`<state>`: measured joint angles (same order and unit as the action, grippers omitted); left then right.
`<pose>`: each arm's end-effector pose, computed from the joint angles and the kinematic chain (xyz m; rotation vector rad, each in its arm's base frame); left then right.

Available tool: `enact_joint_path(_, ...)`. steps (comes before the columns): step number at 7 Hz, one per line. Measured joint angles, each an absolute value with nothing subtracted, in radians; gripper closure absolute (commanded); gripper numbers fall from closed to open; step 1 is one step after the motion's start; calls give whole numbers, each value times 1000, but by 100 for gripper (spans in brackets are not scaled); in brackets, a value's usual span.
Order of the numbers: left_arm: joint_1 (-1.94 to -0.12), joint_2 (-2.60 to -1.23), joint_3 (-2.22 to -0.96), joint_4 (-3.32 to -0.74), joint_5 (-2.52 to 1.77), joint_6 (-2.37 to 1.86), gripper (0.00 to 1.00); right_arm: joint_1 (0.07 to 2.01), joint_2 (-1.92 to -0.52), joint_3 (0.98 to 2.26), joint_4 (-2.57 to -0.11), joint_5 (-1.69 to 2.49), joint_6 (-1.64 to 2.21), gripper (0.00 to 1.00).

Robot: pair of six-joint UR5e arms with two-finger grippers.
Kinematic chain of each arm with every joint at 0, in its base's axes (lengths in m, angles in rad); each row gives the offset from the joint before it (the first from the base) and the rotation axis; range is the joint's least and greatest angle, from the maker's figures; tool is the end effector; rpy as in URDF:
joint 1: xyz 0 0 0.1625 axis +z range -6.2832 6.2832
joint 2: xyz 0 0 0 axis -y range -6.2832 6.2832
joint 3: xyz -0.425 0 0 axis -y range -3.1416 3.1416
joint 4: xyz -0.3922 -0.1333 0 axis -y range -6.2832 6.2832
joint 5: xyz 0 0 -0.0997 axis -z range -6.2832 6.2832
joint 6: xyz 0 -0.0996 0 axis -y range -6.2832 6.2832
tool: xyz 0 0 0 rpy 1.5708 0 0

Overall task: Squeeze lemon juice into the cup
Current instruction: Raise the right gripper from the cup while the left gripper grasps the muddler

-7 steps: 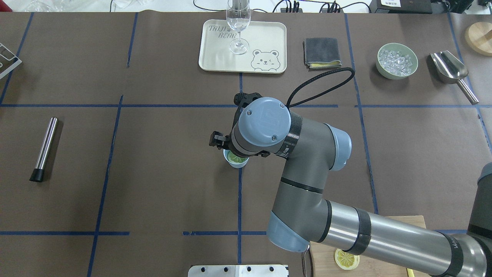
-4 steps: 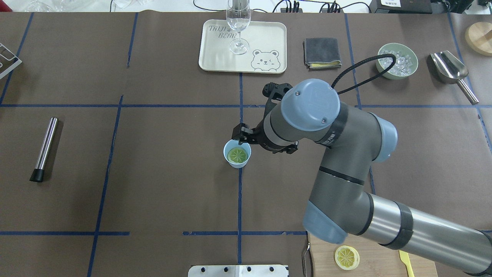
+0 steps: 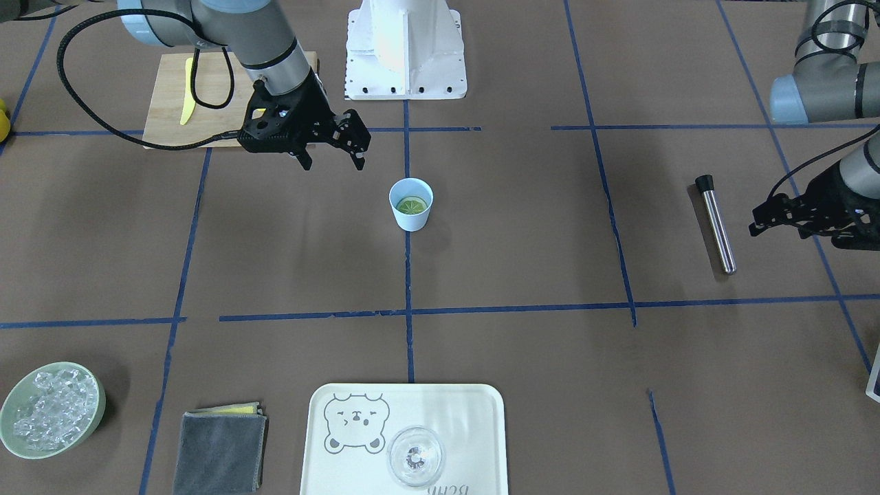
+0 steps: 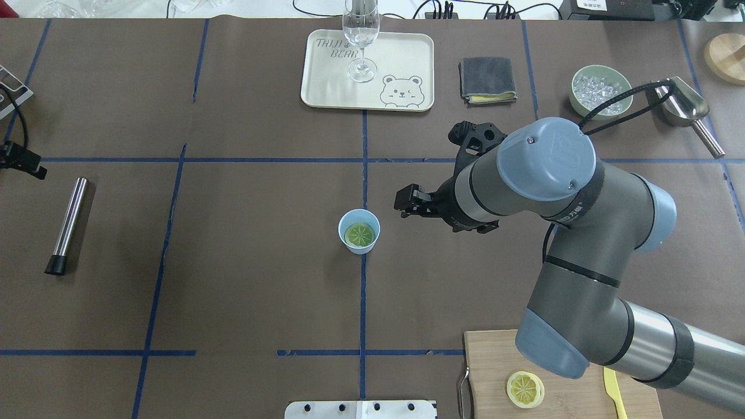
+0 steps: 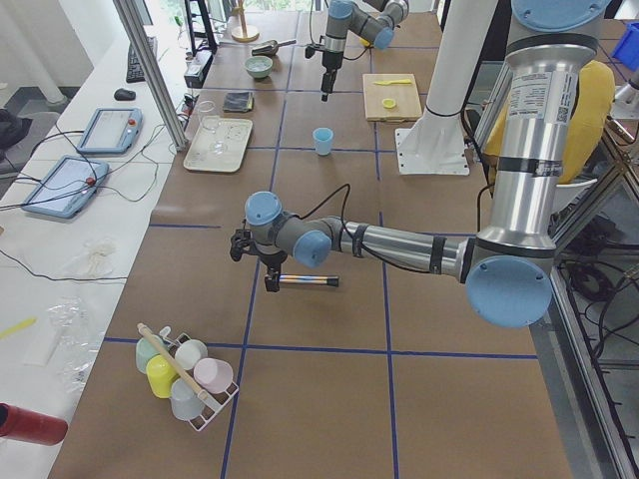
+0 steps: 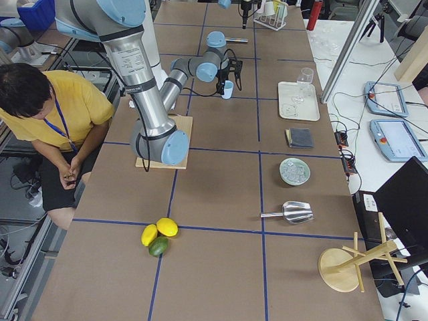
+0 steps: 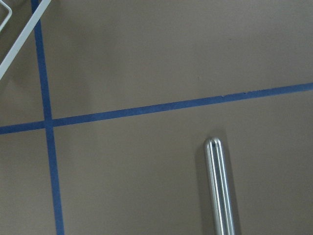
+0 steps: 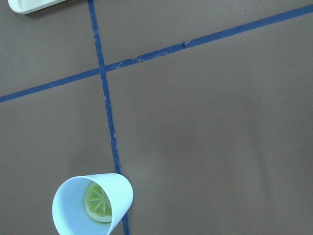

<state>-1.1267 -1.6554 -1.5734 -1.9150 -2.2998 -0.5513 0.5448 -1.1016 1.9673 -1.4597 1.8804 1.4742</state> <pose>0.1751 -0.5238 0.5776 0.0195 0.8263 0.0562 -0.4433 -0.3890 0.2134 0.0354 -1.0111 0.2583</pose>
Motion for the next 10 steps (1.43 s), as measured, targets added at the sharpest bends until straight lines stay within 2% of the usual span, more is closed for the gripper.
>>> enact_joint_path(2, -1030, -1691, -1532, -1934, -2250, -640, 10, 546, -1121, 1969, -1453, 1877, 1474, 0)
enact_joint_path(3, -1003, -1700, -1503, -1964, -2224, -653, 19, 545, -1124, 1970, -1451, 1877, 1474, 0)
enact_joint_path(4, -993, -1703, -1476, -2002, -2211, -654, 42, 544, -1124, 1970, -1450, 1877, 1474, 0)
enact_joint_path(5, -989, -1703, -1462, -2025, -2205, -653, 99, 544, -1122, 1971, -1450, 1877, 1475, 0)
enact_joint_path(8, -987, -1700, -1456, -2032, -2202, -652, 100, 541, -1117, 1973, -1450, 1876, 1476, 0)
enact_joint_path(10, -989, -1692, -1513, -2027, -2202, -640, 100, 540, -1117, 1972, -1450, 1876, 1476, 0)
